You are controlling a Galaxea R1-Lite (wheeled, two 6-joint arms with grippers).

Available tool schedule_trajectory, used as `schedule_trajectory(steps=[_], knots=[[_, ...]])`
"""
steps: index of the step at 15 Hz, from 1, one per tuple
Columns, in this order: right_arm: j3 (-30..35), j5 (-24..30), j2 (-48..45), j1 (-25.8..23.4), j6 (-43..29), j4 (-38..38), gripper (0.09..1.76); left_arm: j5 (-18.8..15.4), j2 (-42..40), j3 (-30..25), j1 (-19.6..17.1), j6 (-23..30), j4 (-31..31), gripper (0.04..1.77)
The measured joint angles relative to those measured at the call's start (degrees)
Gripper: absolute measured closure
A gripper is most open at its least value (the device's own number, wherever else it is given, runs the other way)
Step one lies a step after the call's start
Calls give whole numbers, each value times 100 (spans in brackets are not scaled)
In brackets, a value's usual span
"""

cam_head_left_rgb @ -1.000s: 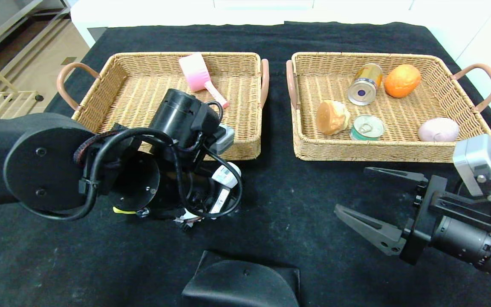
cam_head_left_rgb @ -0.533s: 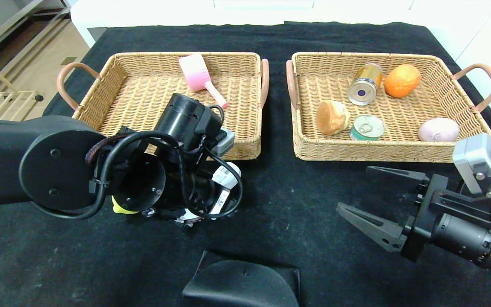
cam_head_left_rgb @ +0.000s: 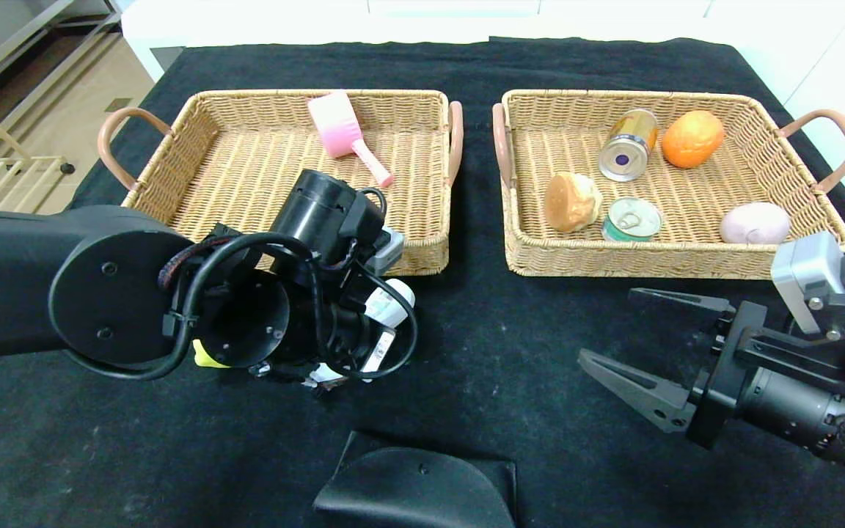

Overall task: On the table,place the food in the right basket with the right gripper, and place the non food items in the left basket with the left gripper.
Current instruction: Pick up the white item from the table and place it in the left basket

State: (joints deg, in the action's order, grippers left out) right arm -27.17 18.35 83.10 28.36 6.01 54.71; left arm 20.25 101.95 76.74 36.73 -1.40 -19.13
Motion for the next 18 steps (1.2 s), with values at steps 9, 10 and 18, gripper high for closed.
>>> schedule_trajectory(steps=[9, 10, 18], knots=[[20, -2, 116, 0, 18, 6, 14, -11, 11, -28, -22, 6, 11, 121], [20, -2, 132, 0, 21, 5, 14, -13, 11, -43, -21, 11, 17, 121], [16, -18, 171, -9, 21, 6, 14, 20, -236, -117, 95, 6, -90, 121]])
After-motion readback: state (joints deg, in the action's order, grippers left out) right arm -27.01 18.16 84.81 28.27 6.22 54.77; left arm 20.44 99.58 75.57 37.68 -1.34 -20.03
